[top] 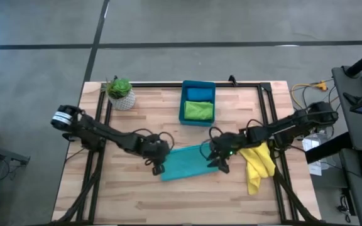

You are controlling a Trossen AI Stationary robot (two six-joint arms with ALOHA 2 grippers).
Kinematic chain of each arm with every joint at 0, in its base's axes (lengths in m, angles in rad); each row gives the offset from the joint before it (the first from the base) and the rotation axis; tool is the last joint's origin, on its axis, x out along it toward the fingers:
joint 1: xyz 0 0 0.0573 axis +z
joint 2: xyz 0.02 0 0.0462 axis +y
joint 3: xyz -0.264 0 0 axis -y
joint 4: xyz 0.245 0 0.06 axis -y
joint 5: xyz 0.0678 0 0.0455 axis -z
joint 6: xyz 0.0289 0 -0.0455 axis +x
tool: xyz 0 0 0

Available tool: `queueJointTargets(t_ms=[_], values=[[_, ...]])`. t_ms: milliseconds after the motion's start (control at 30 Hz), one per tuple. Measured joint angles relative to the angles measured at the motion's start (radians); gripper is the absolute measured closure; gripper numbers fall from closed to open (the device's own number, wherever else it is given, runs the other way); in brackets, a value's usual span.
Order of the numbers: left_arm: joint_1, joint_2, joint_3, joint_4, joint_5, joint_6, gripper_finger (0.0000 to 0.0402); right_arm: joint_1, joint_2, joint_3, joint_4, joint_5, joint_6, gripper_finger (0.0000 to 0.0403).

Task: Fold microfiber towels
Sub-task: Fold the light blue microfiber cloth

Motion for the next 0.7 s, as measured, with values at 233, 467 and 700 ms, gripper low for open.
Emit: queueJointTargets(t_ms=[233, 467, 700], values=[[0.121, 0.133, 0.139, 0.165, 0.157, 0.437, 0.0394, 0.137, -0.024, 0.002, 0.09, 0.211, 0.241, 0.0264], [0.169, 0.372, 0.362, 0.157, 0.31, 0.693, 0.0401, 0.356, -0.117, 0.029, 0.099, 0.661, 0.408, 0.0309], [0.197, 0.561, 0.567, 0.238, 0.356, 0.764, 0.0401, 0.509, -0.139, 0.078, 0.094, 0.928, 0.543, 0.0364]])
